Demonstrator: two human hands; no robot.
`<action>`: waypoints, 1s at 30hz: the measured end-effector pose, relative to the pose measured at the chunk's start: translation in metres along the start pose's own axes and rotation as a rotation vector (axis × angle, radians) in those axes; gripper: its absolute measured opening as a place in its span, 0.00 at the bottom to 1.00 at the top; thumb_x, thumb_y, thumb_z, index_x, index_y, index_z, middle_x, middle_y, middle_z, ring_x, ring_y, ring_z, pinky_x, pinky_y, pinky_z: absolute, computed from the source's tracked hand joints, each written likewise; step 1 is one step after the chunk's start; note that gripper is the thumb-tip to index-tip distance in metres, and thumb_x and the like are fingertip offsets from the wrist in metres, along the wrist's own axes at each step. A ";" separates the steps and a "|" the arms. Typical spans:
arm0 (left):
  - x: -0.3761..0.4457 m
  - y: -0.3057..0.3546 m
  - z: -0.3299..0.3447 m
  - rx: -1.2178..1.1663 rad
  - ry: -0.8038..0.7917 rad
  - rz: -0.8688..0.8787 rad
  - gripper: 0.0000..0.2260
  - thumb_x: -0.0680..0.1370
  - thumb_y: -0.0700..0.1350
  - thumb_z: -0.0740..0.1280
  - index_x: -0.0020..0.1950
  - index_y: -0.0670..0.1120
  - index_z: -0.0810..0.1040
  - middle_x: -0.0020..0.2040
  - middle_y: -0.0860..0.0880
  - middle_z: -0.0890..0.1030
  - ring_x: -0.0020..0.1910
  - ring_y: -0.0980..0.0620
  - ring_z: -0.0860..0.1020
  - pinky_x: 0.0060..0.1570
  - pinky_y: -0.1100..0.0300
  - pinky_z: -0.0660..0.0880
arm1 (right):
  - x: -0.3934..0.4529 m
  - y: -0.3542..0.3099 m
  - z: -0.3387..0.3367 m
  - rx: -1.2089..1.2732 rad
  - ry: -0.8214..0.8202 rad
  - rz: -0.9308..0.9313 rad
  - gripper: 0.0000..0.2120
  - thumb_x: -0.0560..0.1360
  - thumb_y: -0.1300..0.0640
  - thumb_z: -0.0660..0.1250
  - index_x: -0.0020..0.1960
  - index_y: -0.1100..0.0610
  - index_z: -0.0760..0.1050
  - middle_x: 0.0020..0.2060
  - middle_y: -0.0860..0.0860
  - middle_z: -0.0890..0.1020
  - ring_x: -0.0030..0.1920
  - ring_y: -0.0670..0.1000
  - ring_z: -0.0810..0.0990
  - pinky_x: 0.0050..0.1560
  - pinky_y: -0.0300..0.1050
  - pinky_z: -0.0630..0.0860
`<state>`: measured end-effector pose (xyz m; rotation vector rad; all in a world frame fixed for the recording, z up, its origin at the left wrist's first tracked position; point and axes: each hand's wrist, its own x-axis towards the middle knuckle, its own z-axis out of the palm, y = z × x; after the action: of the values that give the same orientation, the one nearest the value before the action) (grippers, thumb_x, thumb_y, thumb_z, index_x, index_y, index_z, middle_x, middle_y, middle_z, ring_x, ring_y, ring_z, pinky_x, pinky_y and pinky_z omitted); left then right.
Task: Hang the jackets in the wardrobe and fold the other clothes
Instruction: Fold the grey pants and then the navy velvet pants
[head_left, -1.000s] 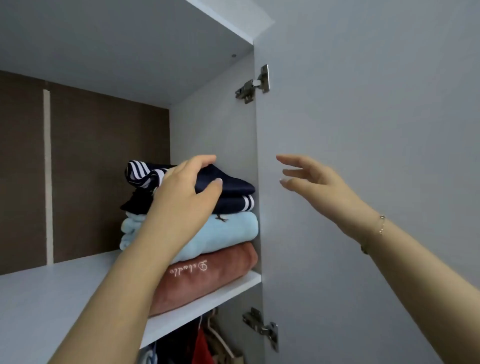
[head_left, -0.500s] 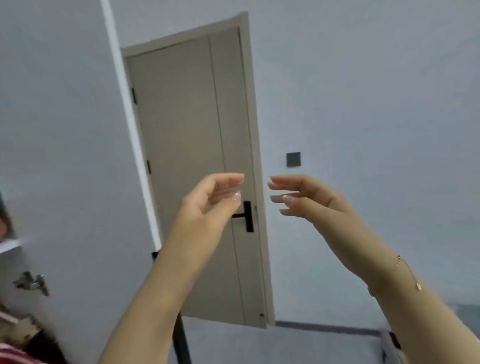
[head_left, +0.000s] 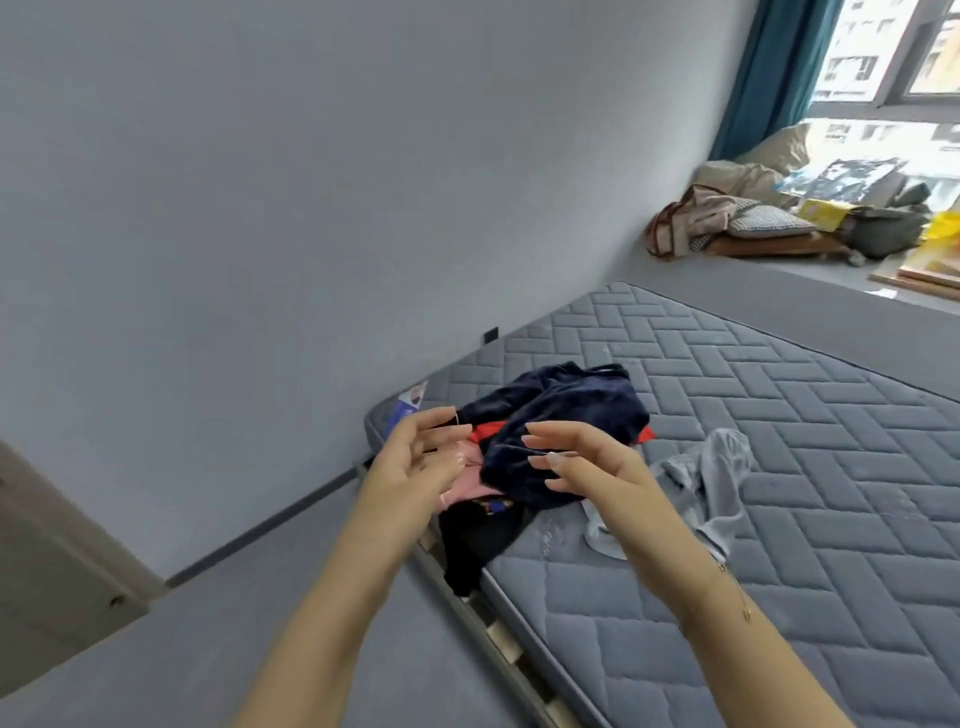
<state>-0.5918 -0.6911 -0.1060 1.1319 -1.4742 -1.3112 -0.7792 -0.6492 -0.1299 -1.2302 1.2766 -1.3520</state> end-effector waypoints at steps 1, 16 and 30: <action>0.017 -0.014 0.019 -0.029 -0.037 -0.037 0.15 0.79 0.35 0.64 0.59 0.54 0.75 0.56 0.53 0.82 0.54 0.57 0.81 0.48 0.64 0.78 | 0.005 0.014 -0.018 -0.020 0.036 0.044 0.14 0.79 0.66 0.62 0.58 0.53 0.80 0.54 0.47 0.84 0.55 0.46 0.82 0.53 0.37 0.77; 0.276 -0.305 0.264 0.144 -0.529 -0.466 0.14 0.76 0.31 0.66 0.51 0.51 0.76 0.52 0.51 0.82 0.49 0.57 0.79 0.48 0.67 0.75 | 0.120 0.300 -0.222 0.022 0.593 0.624 0.11 0.78 0.65 0.63 0.52 0.53 0.81 0.50 0.47 0.84 0.49 0.43 0.80 0.44 0.31 0.74; 0.326 -0.618 0.406 0.924 -0.687 -0.115 0.29 0.73 0.55 0.72 0.72 0.60 0.66 0.79 0.51 0.53 0.78 0.50 0.47 0.72 0.42 0.48 | 0.140 0.608 -0.337 -0.501 0.541 0.976 0.40 0.75 0.41 0.67 0.78 0.39 0.46 0.79 0.49 0.40 0.77 0.61 0.41 0.75 0.64 0.49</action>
<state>-1.0053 -0.9391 -0.7542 1.3896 -2.7298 -1.1491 -1.1486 -0.7972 -0.7173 -0.3483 2.2855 -0.6410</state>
